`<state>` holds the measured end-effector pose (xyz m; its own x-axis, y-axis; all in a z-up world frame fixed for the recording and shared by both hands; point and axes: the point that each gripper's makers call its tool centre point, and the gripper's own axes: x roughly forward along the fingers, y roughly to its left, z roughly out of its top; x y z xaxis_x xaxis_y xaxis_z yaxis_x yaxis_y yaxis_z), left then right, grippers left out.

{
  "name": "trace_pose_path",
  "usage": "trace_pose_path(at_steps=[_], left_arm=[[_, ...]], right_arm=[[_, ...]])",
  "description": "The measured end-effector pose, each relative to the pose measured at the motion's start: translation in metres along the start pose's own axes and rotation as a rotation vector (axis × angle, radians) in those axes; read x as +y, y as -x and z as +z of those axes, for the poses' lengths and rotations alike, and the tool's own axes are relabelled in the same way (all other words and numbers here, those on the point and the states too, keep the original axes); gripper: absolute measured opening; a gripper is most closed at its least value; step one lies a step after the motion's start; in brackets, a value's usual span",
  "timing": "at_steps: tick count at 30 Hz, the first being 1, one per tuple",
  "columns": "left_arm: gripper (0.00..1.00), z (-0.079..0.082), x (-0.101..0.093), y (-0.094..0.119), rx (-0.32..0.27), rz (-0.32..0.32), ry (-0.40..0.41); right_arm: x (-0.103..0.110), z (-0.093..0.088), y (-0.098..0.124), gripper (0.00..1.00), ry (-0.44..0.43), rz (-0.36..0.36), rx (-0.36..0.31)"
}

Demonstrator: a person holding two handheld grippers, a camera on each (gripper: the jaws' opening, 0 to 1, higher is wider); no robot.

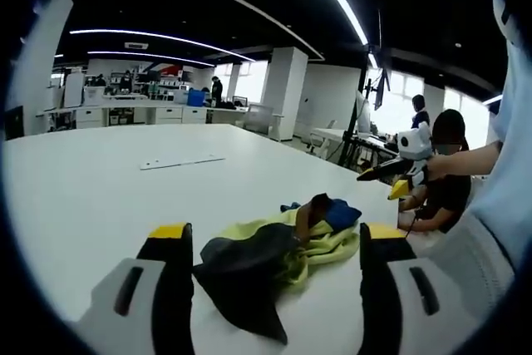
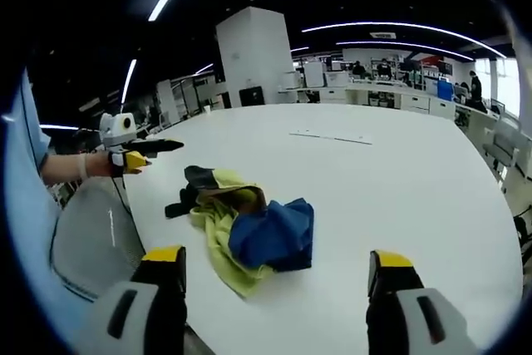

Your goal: Fold the garment on the visible template until the final outline fits inside the template.

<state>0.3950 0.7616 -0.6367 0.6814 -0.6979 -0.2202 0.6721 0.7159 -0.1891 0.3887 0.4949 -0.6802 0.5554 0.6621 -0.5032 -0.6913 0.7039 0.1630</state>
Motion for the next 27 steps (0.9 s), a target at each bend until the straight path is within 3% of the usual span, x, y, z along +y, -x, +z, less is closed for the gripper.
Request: trace_pose_path(at_steps=[13,22,27], left_arm=[[0.8,0.008,-0.01,-0.002,0.022,-0.007,-0.004],[0.8,0.019,-0.014,0.001,0.016,0.003,-0.021],[0.8,0.021,-0.02,0.002,0.004,0.007,-0.005]], right_arm=[[0.006,0.013,-0.001,0.91,0.02,-0.012,-0.065],[0.012,0.032,-0.001,0.92,-0.032,-0.029,-0.2],[0.018,0.03,-0.002,0.92,-0.035,-0.031,-0.214]])
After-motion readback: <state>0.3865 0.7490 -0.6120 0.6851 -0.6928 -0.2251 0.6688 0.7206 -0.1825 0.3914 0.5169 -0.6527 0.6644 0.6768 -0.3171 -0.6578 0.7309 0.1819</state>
